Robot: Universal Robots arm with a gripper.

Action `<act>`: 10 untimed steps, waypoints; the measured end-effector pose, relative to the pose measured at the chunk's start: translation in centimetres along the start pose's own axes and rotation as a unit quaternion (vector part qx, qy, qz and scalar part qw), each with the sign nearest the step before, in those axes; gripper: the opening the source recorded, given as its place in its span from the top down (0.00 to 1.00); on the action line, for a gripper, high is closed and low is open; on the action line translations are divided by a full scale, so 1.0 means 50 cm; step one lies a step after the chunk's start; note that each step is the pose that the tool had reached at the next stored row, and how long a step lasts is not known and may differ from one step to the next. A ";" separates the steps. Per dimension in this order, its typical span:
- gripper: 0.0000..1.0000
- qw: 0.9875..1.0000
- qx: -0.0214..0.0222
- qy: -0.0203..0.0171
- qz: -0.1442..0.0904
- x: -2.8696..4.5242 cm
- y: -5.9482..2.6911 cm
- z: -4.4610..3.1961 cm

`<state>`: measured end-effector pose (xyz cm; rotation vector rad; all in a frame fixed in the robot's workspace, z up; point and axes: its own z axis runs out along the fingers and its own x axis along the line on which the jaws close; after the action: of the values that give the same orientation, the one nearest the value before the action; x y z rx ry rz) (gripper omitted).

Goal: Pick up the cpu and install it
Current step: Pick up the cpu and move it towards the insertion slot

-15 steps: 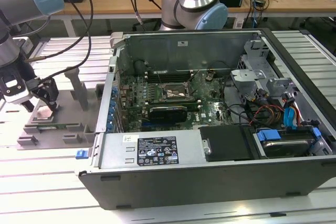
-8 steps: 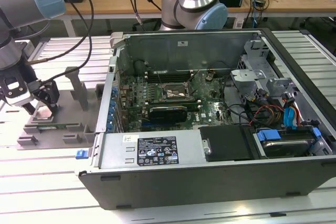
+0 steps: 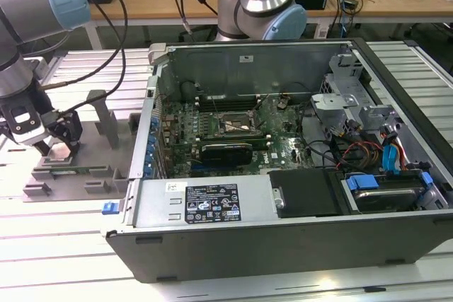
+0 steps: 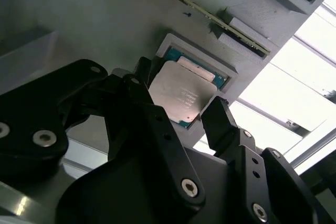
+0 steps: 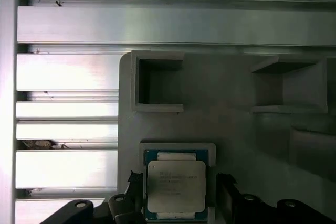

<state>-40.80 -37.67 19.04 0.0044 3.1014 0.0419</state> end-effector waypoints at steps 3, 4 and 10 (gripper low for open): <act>0.34 1.000 0.000 0.000 0.000 0.000 0.000 0.006; 0.34 1.000 0.000 0.000 0.000 0.001 0.000 0.008; 0.34 1.000 0.000 0.000 0.000 0.003 0.001 0.010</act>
<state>-40.94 -37.60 18.52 0.0039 3.1013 0.0421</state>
